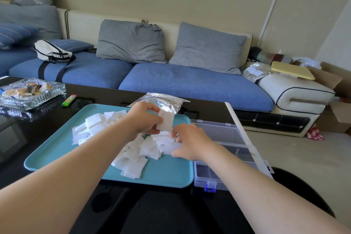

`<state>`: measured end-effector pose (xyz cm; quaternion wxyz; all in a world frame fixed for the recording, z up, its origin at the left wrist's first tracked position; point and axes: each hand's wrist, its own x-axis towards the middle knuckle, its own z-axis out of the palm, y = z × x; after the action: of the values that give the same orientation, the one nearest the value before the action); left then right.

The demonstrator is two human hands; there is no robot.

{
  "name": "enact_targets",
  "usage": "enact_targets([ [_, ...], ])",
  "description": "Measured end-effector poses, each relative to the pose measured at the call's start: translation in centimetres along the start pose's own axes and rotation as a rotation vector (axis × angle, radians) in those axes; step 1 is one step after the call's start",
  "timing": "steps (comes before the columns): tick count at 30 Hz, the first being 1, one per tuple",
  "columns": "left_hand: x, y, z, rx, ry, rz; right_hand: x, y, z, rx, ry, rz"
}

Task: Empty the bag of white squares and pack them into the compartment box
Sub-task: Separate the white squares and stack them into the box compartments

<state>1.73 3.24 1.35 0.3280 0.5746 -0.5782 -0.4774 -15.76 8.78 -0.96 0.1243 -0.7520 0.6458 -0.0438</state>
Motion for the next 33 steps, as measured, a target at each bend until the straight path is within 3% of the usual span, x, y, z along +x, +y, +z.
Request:
enact_targets([
  [6,0.4,-0.3,-0.2,-0.03,0.048,-0.005,0.2,0.8,-1.2,0.142,0.013,-0.01],
  [9,0.4,-0.5,-0.3,-0.082,0.008,0.009,0.0,1.4,-2.3,0.514,0.044,-0.009],
  [12,0.1,-0.4,-0.1,-0.136,-0.092,0.03,-0.1,1.3,-2.8,0.912,0.187,0.045],
  [14,-0.3,-0.1,0.2,-0.179,-0.17,0.037,-0.3,1.1,-2.9,1.019,0.249,0.083],
  [23,-0.9,0.7,1.2,-0.334,-0.266,0.063,-0.5,0.8,-2.7,0.98,0.358,0.174],
  [33,-0.8,0.9,0.9,-0.329,-0.316,0.055,-0.1,0.6,-2.5,0.932,0.389,0.184],
])
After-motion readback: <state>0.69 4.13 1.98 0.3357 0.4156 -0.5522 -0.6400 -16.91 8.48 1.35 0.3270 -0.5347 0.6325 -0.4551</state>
